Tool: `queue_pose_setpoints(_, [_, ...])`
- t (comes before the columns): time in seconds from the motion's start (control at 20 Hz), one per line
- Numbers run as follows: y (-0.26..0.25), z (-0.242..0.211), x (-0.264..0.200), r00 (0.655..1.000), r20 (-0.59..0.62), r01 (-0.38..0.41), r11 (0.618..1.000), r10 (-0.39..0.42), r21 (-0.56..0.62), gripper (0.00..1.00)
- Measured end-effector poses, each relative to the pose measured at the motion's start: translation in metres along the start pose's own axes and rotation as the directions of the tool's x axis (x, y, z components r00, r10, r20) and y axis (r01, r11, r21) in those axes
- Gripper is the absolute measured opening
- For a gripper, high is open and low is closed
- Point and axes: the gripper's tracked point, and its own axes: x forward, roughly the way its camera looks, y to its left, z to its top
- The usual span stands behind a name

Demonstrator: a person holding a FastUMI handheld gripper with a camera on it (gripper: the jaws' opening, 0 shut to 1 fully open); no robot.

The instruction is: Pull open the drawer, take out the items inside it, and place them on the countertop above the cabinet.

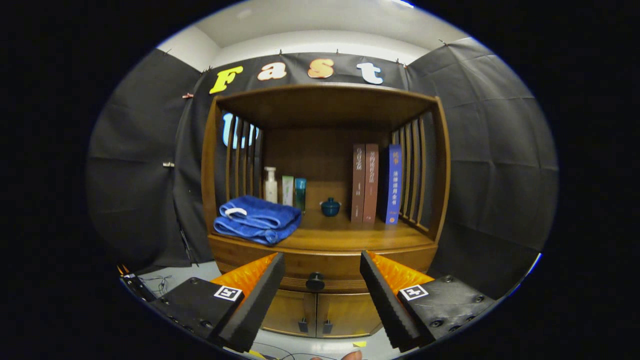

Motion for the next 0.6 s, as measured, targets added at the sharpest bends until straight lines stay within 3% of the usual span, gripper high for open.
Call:
queue_pose_setpoints(0.4, [-0.002, -0.089, 0.081, 0.992, -0.124, 0.042, 0.995, -0.030, 0.090, 0.99])
queue_pose_setpoints(0.6, [0.012, -0.122, 0.109, 0.980, -0.197, 0.015, 0.995, 0.005, 0.098, 0.99])
